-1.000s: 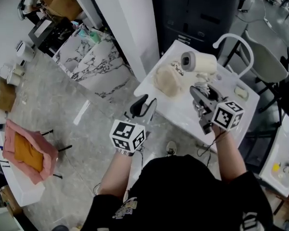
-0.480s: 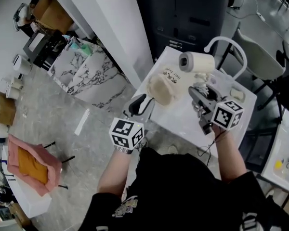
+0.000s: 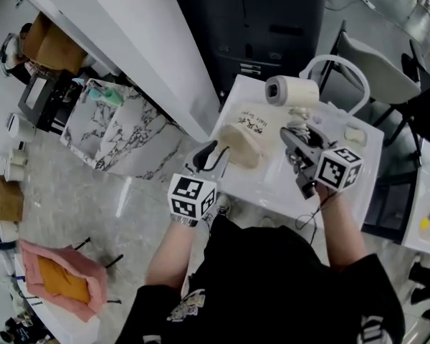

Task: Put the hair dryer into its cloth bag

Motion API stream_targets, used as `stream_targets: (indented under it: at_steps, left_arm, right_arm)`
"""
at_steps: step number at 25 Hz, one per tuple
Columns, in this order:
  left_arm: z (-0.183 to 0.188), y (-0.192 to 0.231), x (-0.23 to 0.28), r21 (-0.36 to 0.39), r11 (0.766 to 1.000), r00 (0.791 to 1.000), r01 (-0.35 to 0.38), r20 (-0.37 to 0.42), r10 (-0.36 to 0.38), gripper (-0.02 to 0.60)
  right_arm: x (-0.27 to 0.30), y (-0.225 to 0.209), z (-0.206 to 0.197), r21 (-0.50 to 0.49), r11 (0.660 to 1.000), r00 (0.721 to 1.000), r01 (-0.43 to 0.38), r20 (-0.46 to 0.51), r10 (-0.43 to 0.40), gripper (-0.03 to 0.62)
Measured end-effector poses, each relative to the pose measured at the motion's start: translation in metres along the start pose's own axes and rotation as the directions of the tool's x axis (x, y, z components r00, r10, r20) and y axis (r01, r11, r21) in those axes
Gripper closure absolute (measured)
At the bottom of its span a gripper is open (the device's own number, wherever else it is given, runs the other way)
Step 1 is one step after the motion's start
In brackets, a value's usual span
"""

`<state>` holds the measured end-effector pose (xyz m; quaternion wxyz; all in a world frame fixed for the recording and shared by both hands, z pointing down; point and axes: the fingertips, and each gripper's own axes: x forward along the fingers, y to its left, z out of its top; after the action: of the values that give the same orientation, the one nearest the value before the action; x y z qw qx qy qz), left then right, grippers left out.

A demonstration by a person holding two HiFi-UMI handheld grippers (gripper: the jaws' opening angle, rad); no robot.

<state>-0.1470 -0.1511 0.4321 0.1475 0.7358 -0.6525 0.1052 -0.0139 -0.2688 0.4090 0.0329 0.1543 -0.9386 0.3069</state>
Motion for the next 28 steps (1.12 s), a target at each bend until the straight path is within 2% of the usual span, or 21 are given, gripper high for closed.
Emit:
stream_targets:
  at_steps: [2,5,11,16,28]
  left_arm:
    - [-0.005,0.015,0.010,0.019,0.999,0.999,0.032,-0.025,-0.031,0.459]
    - [-0.017,0.032,0.026,0.052,0.995,0.994,0.086,-0.069,-0.083,0.459]
    - [-0.042,0.059,0.053,0.102,0.977,0.973,0.189,-0.157,-0.172,0.459]
    - [-0.067,0.075,0.075,0.119,0.952,0.942,0.281,-0.225,-0.250,0.459]
    - [-0.101,0.079,0.118,0.179,0.877,0.858,0.446,-0.364,-0.362,0.457]
  right_arm:
    - [0.014,0.005,0.006,-0.005,1.000,1.000,0.008,0.019,-0.008,0.355]
    - [0.027,-0.001,0.002,0.013,0.997,0.997,0.069,0.022,-0.070,0.355]
    - [0.050,0.004,-0.007,0.013,0.990,0.989,0.142,0.025,-0.143,0.355]
    - [0.058,-0.003,-0.028,0.066,0.968,0.970,0.242,0.019,-0.244,0.355]
    - [0.056,0.005,-0.048,0.116,0.924,0.928,0.364,0.036,-0.370,0.355]
